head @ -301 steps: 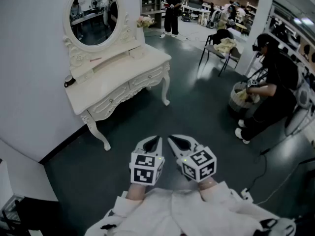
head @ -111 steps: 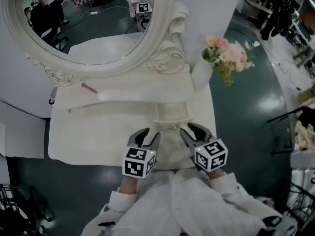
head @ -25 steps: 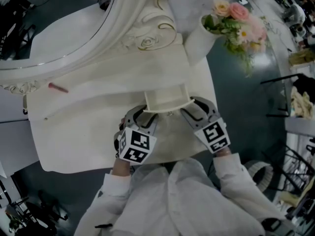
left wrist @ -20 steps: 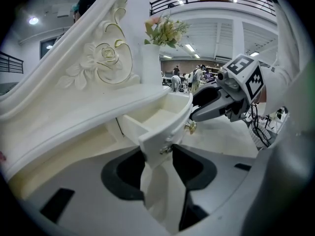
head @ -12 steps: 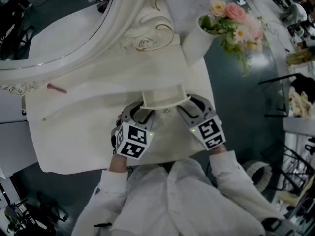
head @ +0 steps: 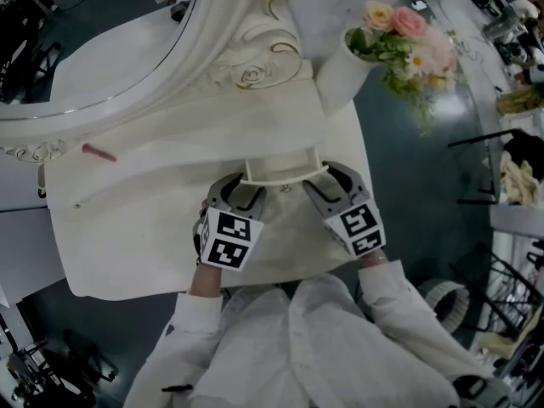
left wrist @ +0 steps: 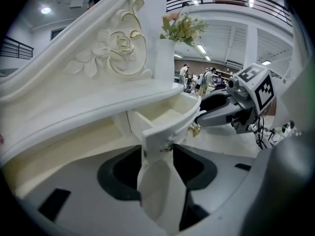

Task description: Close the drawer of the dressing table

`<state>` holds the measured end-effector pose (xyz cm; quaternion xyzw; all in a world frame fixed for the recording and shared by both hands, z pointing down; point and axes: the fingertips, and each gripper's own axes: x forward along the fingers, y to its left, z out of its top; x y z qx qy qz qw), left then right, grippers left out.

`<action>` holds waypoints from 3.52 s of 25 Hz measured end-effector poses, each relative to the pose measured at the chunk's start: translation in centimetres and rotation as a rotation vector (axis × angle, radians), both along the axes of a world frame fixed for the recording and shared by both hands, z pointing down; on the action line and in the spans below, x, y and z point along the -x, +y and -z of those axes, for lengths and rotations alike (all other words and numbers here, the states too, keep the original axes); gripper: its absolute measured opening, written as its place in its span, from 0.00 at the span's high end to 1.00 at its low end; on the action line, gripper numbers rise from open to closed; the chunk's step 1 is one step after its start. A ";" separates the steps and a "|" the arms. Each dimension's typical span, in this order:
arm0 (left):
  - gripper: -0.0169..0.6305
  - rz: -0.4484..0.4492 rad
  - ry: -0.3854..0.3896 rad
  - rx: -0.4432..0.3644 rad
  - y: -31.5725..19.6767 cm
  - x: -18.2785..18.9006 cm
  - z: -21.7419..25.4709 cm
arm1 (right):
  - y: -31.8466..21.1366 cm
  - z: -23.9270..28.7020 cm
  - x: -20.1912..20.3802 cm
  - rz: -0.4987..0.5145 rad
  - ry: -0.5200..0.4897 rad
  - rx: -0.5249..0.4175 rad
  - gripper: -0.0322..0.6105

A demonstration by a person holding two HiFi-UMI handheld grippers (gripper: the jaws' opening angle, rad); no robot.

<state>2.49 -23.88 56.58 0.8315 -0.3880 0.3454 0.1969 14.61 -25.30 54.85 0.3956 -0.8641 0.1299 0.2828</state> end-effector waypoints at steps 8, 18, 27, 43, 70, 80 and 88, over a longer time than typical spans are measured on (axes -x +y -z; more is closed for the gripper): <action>0.65 0.046 0.025 0.020 -0.6 0.6 0.0 | -0.7 0.0 -0.2 -0.018 -0.006 0.020 0.64; 0.64 0.101 0.024 0.034 -1.5 0.9 0.0 | -1.8 -0.1 -0.2 -0.062 0.010 0.019 0.64; 0.64 0.125 0.031 0.040 -2.3 0.9 -0.1 | -2.7 -0.2 -0.2 -0.080 0.002 0.023 0.63; 0.64 0.151 0.025 0.040 -3.5 1.0 -0.1 | -4.1 -0.3 0.2 -0.065 0.007 0.030 0.63; 0.64 0.182 0.028 0.020 -4.6 1.2 0.2 | -5.2 0.0 0.4 -0.050 0.004 0.030 0.63; 0.64 0.236 0.015 0.002 -5.9 1.8 0.2 | -6.3 -0.9 0.0 -0.075 0.017 0.018 0.63; 0.64 0.245 0.025 0.000 -6.1 1.8 0.1 | -6.8 -1.0 0.0 -0.097 0.006 0.020 0.61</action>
